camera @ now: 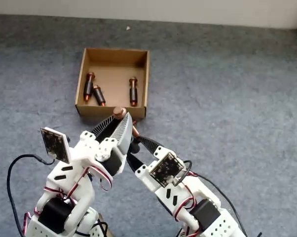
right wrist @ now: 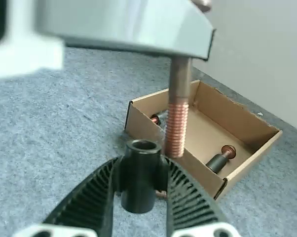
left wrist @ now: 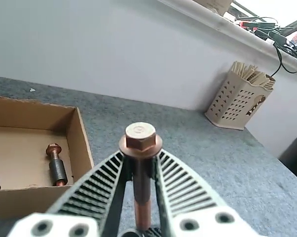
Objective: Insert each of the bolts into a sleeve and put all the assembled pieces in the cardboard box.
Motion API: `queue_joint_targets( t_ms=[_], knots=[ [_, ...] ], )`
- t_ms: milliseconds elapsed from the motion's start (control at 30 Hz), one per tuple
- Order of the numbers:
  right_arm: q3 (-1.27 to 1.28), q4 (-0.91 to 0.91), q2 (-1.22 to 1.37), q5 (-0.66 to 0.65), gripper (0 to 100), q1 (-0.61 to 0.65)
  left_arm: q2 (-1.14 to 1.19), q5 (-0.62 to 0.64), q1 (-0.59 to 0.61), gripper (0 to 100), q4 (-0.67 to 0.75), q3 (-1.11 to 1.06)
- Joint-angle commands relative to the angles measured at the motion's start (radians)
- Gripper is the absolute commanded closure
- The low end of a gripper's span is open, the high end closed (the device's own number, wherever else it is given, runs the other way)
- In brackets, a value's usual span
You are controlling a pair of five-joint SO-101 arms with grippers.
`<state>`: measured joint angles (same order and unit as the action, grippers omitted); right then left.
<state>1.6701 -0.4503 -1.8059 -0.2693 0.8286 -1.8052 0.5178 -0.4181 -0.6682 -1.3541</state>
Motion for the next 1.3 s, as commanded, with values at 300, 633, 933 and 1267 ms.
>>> queue_joint_targets(
  t_ms=[300, 633, 933, 1267],
  knots=[
    [0.154, 0.033, -0.019, -0.012, 99.4, -0.064, -0.007, 0.002, 0.104, 99, 0.020, 0.059],
    [0.154, 0.068, -0.019, -0.012, 99.4, -0.064, -0.007, 0.002, 0.070, 99, -0.101, 0.102],
    [0.154, 0.062, -0.019, -0.012, 99.4, -0.062, -0.007, 0.005, 0.008, 99, -0.101, 0.133],
    [0.154, 0.062, -0.018, -0.012, 99.4, -0.062, -0.007, 0.008, 0.002, 99, -0.103, 0.171]
  ],
)
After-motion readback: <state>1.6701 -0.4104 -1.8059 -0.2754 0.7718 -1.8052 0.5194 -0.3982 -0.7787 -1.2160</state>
